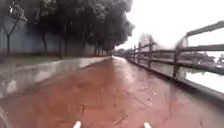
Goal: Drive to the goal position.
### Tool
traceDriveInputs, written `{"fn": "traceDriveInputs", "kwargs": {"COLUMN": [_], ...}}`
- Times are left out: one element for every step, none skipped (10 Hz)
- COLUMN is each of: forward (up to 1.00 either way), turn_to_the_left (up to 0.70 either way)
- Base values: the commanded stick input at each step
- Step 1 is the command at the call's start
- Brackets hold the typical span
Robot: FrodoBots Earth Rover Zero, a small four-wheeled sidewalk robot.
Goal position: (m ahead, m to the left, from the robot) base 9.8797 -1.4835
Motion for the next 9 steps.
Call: {"fn": "traceDriveInputs", "kwargs": {"forward": [0.50, 0.50, 0.50, 0.50, 0.50, 0.50, 0.50, 0.50, 0.50], "turn_to_the_left": [0.06, 0.06, 0.06, 0.06, 0.06, 0.05, 0.06, 0.06, 0.06]}}
